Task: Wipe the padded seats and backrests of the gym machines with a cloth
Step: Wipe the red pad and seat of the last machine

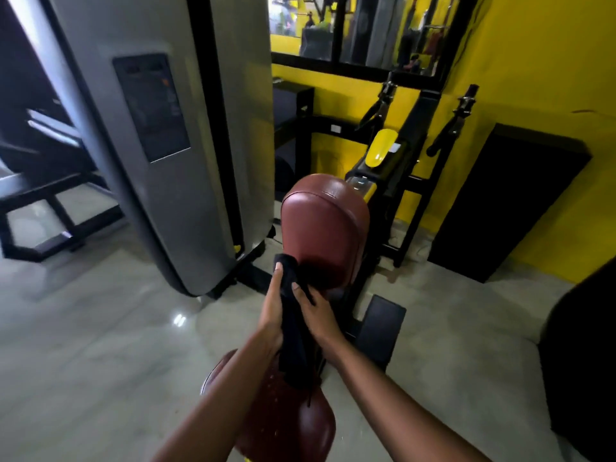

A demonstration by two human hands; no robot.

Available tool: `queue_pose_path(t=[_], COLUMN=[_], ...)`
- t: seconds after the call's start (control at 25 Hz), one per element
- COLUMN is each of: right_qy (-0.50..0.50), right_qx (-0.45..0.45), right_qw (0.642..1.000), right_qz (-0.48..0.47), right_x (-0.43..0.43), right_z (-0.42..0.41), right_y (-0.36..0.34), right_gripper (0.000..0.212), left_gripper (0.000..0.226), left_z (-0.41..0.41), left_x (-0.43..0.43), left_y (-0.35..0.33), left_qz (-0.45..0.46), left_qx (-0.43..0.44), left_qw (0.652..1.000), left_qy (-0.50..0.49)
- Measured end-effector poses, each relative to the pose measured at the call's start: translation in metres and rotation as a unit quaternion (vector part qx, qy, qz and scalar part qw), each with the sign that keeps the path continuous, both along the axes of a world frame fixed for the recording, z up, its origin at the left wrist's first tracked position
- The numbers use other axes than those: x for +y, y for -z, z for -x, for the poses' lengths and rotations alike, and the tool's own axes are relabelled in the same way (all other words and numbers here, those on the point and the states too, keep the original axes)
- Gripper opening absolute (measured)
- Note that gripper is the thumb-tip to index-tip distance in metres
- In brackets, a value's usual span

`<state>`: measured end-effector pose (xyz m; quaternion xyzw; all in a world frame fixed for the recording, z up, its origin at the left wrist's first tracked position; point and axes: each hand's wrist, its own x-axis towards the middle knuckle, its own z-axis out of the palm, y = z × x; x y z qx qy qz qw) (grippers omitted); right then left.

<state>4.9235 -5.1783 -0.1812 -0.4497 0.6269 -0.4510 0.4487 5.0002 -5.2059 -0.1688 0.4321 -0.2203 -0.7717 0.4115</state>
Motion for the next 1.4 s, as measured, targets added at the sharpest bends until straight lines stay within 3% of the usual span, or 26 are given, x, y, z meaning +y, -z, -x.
queue_pose_path(t=[0.12,0.24,0.36,0.56,0.8,1.0,1.2,1.4], right_qy=[-0.014,-0.070,-0.170,-0.274,-0.335,-0.338,-0.479,-0.436], right_qx=[-0.022,0.052,0.110,0.096,0.187,0.255,0.371,0.423], right_qw=[1.000,0.996,0.979,0.955,0.920,0.905,0.793,0.794], right_qz=[-0.011,0.019,0.036,0.058,0.077,0.035,-0.061,0.024], right_x=[-0.003,-0.001,0.004,0.026,0.042,0.056,0.054,0.077], right_z=[0.008,0.033,0.049,0.054,0.053,0.045,0.017,0.027], right_y=[0.005,0.011,0.012,0.015,0.036,0.071,0.146,0.212], right_gripper=[0.047,0.043,0.036,0.034,0.034,0.036,0.055,0.055], left_gripper=[0.067,0.062,0.060,0.037,0.021,0.041,0.039,0.038], left_z=[0.012,0.026,0.038,0.029,0.000,-0.013,-0.025,-0.025], left_x=[0.012,0.029,0.055,0.101,0.176,0.201,0.205,0.199], left_y=[-0.001,0.000,0.001,0.007,0.061,0.133,0.213,0.260], left_qz=[0.033,0.043,0.038,0.042,-0.028,-0.126,-0.184,-0.202], left_qx=[0.027,0.044,0.014,-0.110,-0.196,-0.189,-0.203,-0.178], left_qw=[0.997,0.986,0.976,0.950,0.875,0.868,0.861,0.866], left_qy=[-0.061,-0.156,-0.215,-0.288,-0.442,-0.441,-0.428,-0.421])
